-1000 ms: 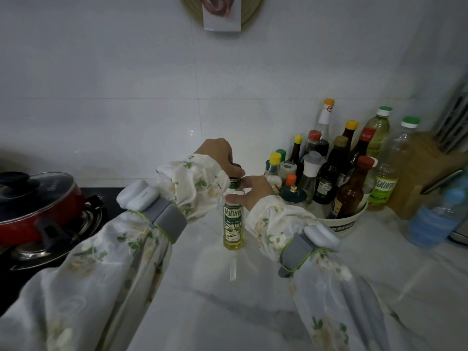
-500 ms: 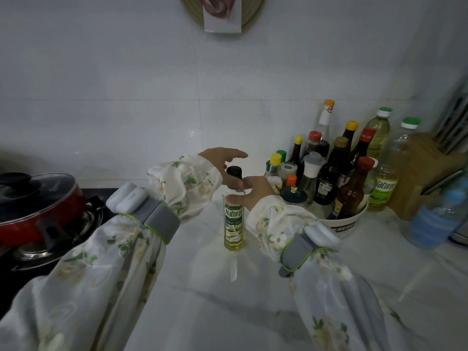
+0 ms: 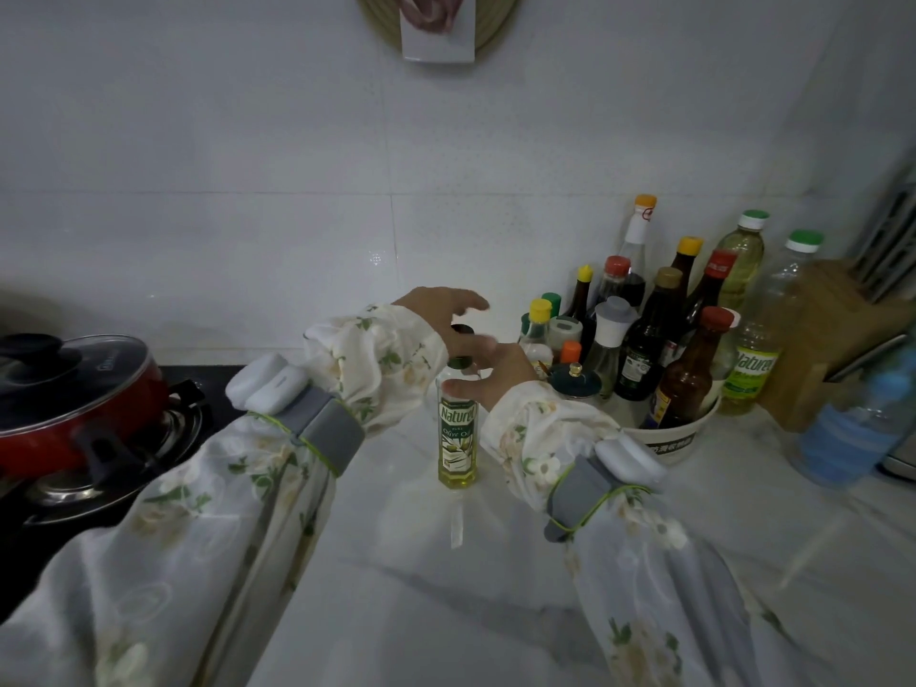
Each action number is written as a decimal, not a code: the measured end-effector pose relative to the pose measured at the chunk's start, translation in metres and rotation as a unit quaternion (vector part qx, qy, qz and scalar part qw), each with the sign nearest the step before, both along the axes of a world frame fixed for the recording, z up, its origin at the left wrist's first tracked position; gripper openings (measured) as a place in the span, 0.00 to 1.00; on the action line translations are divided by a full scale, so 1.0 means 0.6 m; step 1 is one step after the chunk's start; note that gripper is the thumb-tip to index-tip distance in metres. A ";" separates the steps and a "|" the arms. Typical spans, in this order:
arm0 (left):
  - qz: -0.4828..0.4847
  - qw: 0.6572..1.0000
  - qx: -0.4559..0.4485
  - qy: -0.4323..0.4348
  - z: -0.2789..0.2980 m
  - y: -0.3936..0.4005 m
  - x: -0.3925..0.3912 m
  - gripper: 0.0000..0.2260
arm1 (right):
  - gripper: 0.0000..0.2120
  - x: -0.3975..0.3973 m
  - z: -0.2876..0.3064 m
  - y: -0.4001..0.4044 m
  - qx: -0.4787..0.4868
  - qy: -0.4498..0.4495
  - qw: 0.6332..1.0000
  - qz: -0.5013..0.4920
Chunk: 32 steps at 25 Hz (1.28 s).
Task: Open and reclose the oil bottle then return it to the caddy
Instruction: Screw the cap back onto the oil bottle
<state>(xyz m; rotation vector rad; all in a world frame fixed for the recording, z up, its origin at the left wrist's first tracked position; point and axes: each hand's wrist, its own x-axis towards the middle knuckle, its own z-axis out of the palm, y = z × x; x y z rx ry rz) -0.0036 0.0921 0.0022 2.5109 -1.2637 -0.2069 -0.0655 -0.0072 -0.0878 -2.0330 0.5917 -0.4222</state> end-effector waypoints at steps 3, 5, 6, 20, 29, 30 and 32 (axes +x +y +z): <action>0.085 0.992 0.035 -0.087 -0.005 -0.016 0.005 0.23 | 0.23 -0.002 0.002 0.000 -0.005 0.014 1.000 0.007; 0.040 0.993 0.045 -0.105 0.000 -0.015 0.001 0.16 | 0.23 -0.006 0.006 0.002 0.000 0.004 1.000 0.007; 0.006 0.994 0.048 -0.095 0.006 -0.011 0.002 0.13 | 0.23 -0.007 0.007 0.003 0.002 0.001 1.000 0.005; -0.046 0.987 0.101 -0.114 0.017 -0.019 0.013 0.13 | 0.17 -0.005 0.001 0.006 0.026 -0.019 0.999 -0.014; 0.030 0.985 0.065 -0.154 -0.011 -0.038 0.007 0.15 | 0.09 -0.003 0.004 0.011 0.018 -0.012 1.000 -0.023; 0.001 0.986 0.072 -0.151 -0.008 -0.032 0.010 0.13 | 0.11 -0.003 0.004 0.011 0.019 -0.013 1.000 -0.019; -0.035 0.988 0.074 -0.132 0.000 -0.018 0.018 0.15 | 0.15 -0.003 0.005 0.014 0.014 -0.014 1.000 -0.017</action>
